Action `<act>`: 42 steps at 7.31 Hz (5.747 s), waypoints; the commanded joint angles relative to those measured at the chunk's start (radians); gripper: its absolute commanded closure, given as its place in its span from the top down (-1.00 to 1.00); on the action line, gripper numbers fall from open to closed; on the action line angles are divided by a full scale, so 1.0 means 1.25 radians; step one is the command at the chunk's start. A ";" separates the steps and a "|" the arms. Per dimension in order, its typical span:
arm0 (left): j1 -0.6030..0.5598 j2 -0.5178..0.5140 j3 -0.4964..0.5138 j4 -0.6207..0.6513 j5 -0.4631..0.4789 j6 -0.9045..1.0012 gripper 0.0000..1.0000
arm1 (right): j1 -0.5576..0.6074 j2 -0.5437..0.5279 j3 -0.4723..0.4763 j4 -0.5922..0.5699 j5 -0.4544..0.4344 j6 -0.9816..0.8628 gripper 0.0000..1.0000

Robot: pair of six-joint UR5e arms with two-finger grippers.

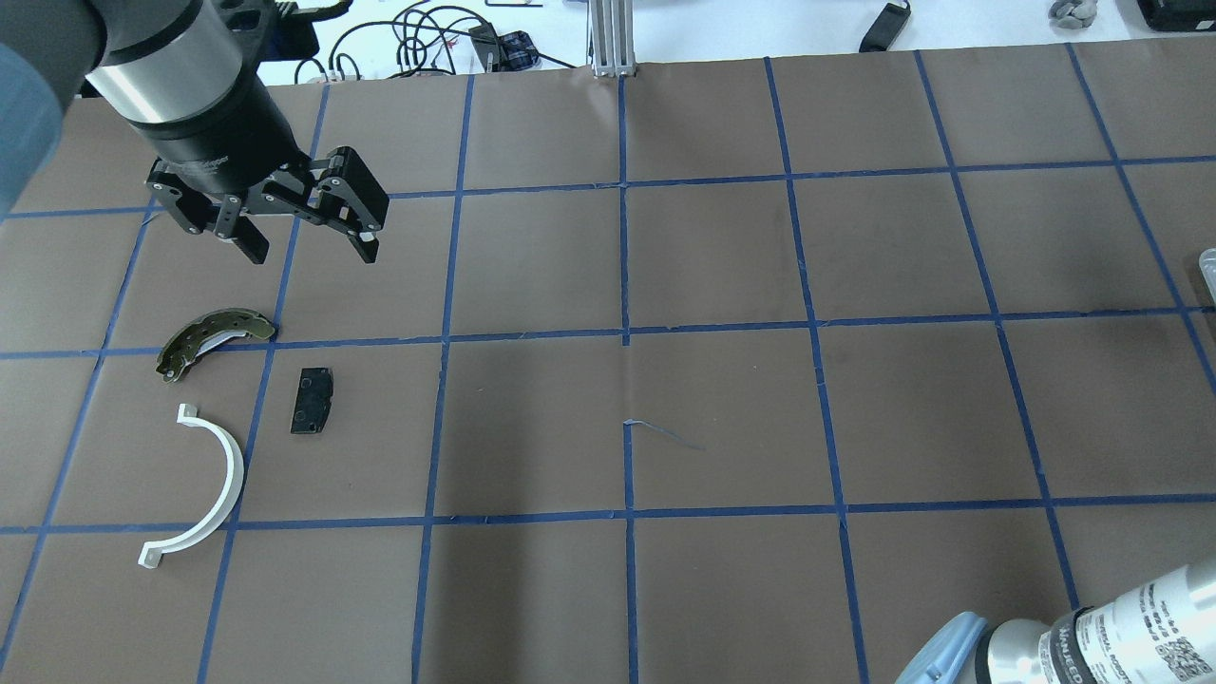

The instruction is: Place bearing gear from tray to pile

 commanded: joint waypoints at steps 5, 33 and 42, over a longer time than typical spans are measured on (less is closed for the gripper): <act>0.000 0.000 0.000 0.000 0.000 0.000 1.00 | -0.015 0.086 -0.003 -0.052 0.024 -0.076 0.70; 0.001 0.000 0.000 0.000 0.003 0.001 1.00 | 1.007 -0.129 0.143 -0.007 0.082 1.208 -0.90; 0.012 -0.086 -0.077 0.182 -0.022 -0.016 1.00 | 0.981 -0.061 0.118 -0.084 0.032 1.082 1.00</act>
